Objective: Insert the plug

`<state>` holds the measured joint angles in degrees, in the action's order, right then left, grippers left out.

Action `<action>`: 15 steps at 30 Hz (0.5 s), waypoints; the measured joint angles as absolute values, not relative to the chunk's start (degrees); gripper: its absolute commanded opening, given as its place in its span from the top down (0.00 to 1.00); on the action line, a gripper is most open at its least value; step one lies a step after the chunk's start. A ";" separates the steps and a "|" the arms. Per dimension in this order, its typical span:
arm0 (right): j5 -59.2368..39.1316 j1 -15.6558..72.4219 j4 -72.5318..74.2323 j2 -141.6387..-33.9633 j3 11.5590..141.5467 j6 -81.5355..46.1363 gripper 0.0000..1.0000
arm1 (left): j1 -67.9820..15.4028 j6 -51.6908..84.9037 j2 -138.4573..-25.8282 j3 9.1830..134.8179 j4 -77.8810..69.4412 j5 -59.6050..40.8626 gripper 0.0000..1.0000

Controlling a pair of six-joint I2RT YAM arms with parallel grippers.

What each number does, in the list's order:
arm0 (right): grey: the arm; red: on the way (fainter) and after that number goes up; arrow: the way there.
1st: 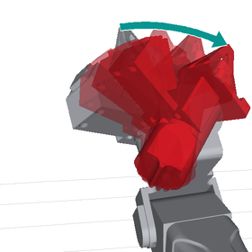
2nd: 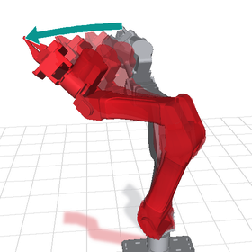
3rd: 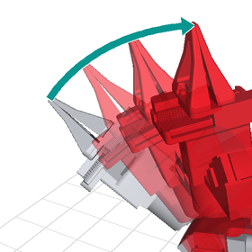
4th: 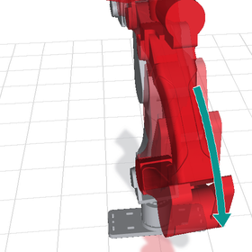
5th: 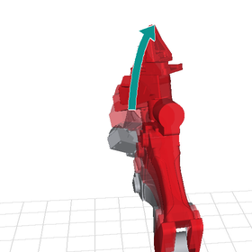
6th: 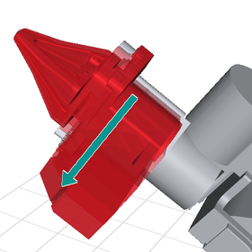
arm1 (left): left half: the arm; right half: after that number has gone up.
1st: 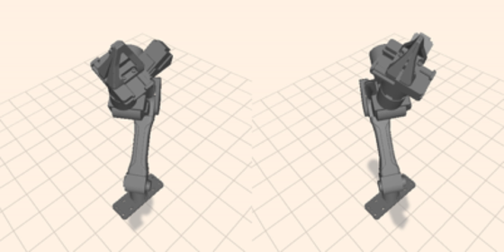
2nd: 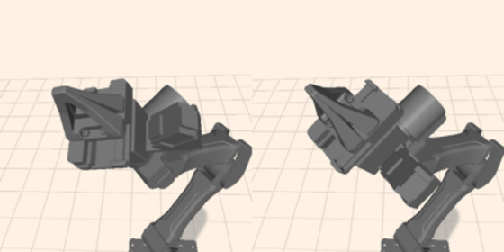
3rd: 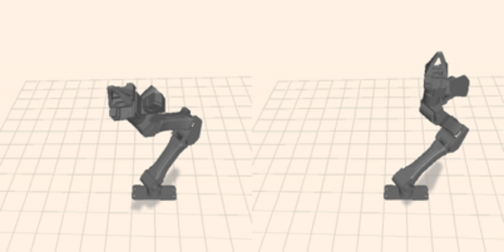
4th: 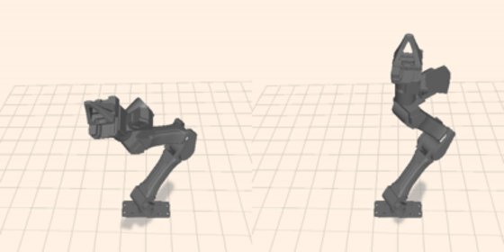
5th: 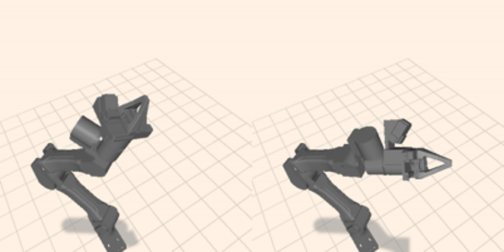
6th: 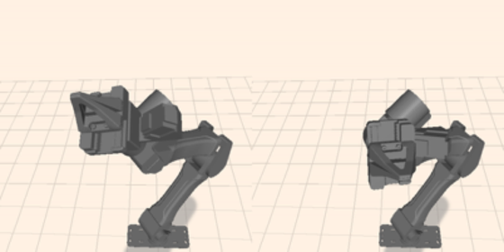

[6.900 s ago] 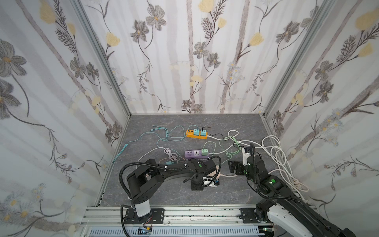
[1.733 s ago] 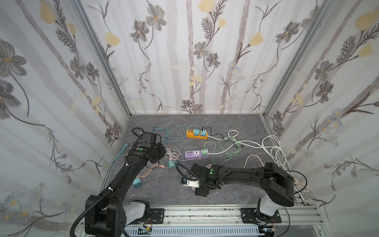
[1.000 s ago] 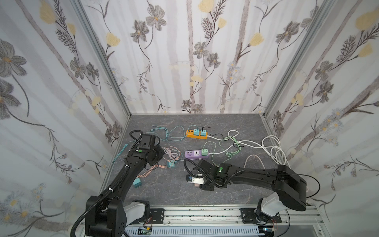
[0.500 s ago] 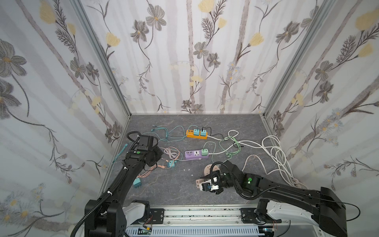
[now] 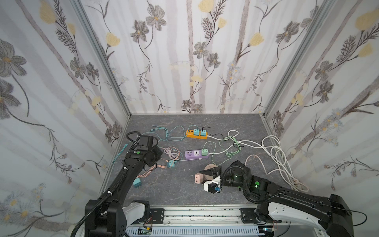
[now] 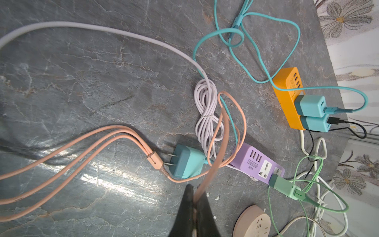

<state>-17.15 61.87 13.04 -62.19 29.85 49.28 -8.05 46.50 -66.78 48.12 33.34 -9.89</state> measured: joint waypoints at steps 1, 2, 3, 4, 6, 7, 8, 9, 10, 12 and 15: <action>-17.04 62.08 12.99 -62.22 29.91 50.09 0.66 | -8.05 46.50 -66.83 48.12 33.36 -9.87 1.00; -16.53 62.46 12.99 -62.22 30.06 51.13 0.66 | -8.05 46.50 -66.92 48.12 33.39 -9.87 1.00; -16.29 62.76 12.99 -62.24 30.22 52.14 0.66 | -8.05 46.50 -67.02 48.14 33.39 -9.87 1.00; -16.03 63.11 12.99 -62.26 30.41 53.32 0.66 | -8.05 46.50 -67.18 48.21 33.41 -9.87 1.00; -15.88 63.64 13.02 -62.33 30.57 55.81 0.66 | -8.05 46.48 -67.46 48.34 33.45 -9.87 1.00; -15.88 63.75 13.02 -62.35 30.59 56.77 0.67 | -8.05 46.48 -67.66 48.49 33.54 -9.87 1.00; -15.77 63.79 12.99 -62.37 30.61 57.69 0.69 | -8.05 46.48 -67.77 48.62 33.58 -9.87 1.00; -15.42 63.68 12.95 -62.48 30.68 58.19 0.70 | -8.05 46.48 -67.88 48.69 33.56 -9.87 1.00; -14.87 63.46 12.56 -62.72 30.83 58.17 0.71 | -8.05 46.48 -67.94 48.75 33.58 -9.87 1.00; -14.83 62.78 9.32 -63.99 32.16 56.99 0.70 | -8.05 46.48 -68.03 48.75 33.61 -9.89 1.00; -14.92 61.76 -1.45 -70.15 38.72 51.05 0.71 | -8.05 46.48 -68.05 48.75 33.61 -9.91 1.00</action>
